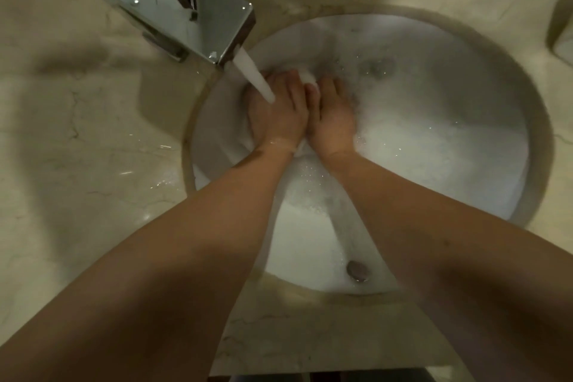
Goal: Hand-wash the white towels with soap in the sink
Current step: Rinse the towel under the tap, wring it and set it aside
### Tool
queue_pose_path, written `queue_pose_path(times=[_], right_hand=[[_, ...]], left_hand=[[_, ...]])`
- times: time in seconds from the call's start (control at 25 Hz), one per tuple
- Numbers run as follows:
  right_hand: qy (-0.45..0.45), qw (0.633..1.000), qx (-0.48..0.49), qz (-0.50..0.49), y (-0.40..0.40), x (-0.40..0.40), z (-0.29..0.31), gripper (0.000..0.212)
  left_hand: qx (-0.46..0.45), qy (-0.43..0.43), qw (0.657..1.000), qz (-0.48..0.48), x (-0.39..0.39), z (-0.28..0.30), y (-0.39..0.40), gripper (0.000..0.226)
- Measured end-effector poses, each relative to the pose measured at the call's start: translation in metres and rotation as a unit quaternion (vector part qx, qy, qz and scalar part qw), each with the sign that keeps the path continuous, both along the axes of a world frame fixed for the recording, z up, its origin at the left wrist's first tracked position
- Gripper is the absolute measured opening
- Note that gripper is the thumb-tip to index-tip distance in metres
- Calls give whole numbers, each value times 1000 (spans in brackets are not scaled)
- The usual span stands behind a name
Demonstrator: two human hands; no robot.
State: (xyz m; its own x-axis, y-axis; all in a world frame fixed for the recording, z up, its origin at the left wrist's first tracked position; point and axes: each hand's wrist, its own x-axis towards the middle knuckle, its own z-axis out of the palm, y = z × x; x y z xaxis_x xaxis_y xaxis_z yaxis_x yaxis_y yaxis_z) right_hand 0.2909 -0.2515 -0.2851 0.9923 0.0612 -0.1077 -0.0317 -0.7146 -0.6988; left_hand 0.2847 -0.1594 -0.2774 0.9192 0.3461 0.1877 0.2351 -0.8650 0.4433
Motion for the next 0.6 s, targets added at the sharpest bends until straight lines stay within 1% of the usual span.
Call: queue_pose_path(times=[0.04, 0.08, 0.12, 0.2, 0.24, 0.28, 0.36, 0.4, 0.48, 0.52, 0.56, 0.6], right_hand=[[-7, 1000, -3, -11, 0, -3, 0, 58], [-5, 1000, -10, -19, -1, -8, -1, 58], [4, 1000, -7, -26, -2, -14, -2, 59], [42, 998, 29, -30, -3, -29, 2, 67], [65, 996, 47, -29, -3, -36, 4, 71], [84, 994, 62, -31, -2, -42, 5, 75], [86, 992, 79, -44, 2, -46, 6, 81], [80, 992, 78, -53, 4, -45, 7, 82], [68, 993, 73, -60, 8, -42, 8, 78], [63, 993, 77, -61, 10, -41, 9, 74], [57, 993, 83, -64, 11, -41, 11, 71], [50, 992, 91, -67, 11, -40, 13, 68]], left_hand=[[-68, -6, 998, 2, -2, 2, 1, 43], [-130, 14, 991, 9, -7, 4, 2, 49], [-156, 51, 986, 23, -14, 5, 2, 57], [-140, 125, 979, 82, -31, 10, 0, 72], [-141, 146, 972, 122, -37, 14, -5, 78], [-153, 150, 964, 155, -43, 18, -11, 82], [-216, 119, 947, 207, -48, 25, -17, 85], [-267, 115, 928, 234, -47, 28, -16, 86], [-381, 147, 866, 289, -46, 30, -9, 83], [-433, 153, 836, 302, -46, 31, -5, 79], [-465, 141, 818, 307, -48, 32, -1, 76], [-481, 114, 814, 303, -50, 35, 3, 73]])
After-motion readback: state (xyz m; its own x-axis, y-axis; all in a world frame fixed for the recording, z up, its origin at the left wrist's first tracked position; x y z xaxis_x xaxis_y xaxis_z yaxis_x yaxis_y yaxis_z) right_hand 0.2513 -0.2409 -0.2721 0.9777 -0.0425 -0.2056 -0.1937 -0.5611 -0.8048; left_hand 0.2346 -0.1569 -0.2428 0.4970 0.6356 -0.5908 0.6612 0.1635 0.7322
